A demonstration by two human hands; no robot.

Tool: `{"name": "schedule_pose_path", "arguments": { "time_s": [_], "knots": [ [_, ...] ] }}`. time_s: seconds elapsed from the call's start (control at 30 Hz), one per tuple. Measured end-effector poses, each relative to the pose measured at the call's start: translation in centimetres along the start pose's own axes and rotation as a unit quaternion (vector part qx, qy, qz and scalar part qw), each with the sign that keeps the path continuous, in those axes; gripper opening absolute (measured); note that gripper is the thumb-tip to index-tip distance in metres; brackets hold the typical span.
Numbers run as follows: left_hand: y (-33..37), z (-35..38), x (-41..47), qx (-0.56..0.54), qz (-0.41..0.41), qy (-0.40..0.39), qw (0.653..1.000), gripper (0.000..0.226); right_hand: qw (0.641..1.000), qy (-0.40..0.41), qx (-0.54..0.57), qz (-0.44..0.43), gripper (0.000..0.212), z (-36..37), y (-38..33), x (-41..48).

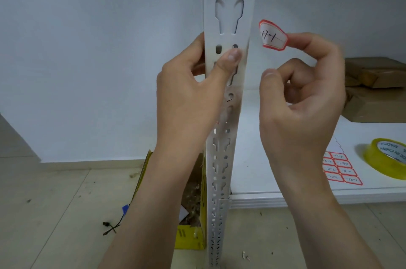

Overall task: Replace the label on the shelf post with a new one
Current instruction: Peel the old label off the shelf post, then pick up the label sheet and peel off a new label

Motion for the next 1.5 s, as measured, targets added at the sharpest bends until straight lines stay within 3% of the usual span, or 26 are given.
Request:
{"name": "schedule_pose_path", "arguments": {
  "time_s": [0.3, 0.47, 0.53, 0.67, 0.87, 1.03, 1.13, 1.23, 1.5],
  "knots": [
    [0.0, 0.0, -1.3, 0.029, 0.008, 0.031, 0.999, 0.033, 0.998, -0.034, -0.021, 0.045, 0.022, -1.5, 0.2, -0.3],
    [-0.2, 1.8, -3.9, 0.018, -0.046, 0.032, 0.998, 0.033, 0.994, -0.062, -0.053, 0.076, 0.009, -4.6, 1.1, -2.0],
    [-1.2, 2.8, -5.3, 0.018, -0.084, 0.039, 0.996, 0.044, 0.990, -0.072, -0.073, 0.095, 0.007, -6.2, 1.9, -3.1],
    [-2.6, 4.3, -7.2, 0.050, -0.151, 0.049, 0.986, 0.088, 0.978, -0.115, -0.100, 0.141, 0.007, -9.6, 3.6, -4.8],
    [-1.2, 8.4, -9.4, 0.052, -0.165, 0.139, 0.975, 0.103, 0.958, -0.170, -0.160, 0.169, 0.010, -14.6, 5.1, -6.5],
    [-1.6, 11.8, -11.9, 0.131, -0.094, 0.158, 0.974, 0.099, 0.942, -0.191, -0.196, 0.194, 0.007, -17.3, 6.8, -7.5],
    [-2.1, 13.5, -14.5, 0.167, -0.014, 0.025, 0.986, 0.086, 0.924, -0.225, -0.232, 0.207, 0.006, -18.0, 7.7, -7.5],
    [-3.3, 14.4, -14.7, 0.075, -0.105, -0.094, 0.987, 0.063, 0.904, -0.261, -0.256, 0.223, 0.004, -18.3, 9.1, -7.7],
    [-9.0, 14.0, -9.3, 0.050, -0.211, -0.068, 0.974, 0.045, 0.851, -0.366, -0.288, 0.242, 0.016, -15.2, 11.8, -9.0]
  ]
}}
Point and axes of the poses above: each hand's wrist, its own x-axis towards the middle knuckle, its own z-axis out of the palm, y = z × x, the point moved 1 cm from there along x, towards the middle knuckle, and after that the axes turned 5 degrees about -z, right-handed, at the moved point
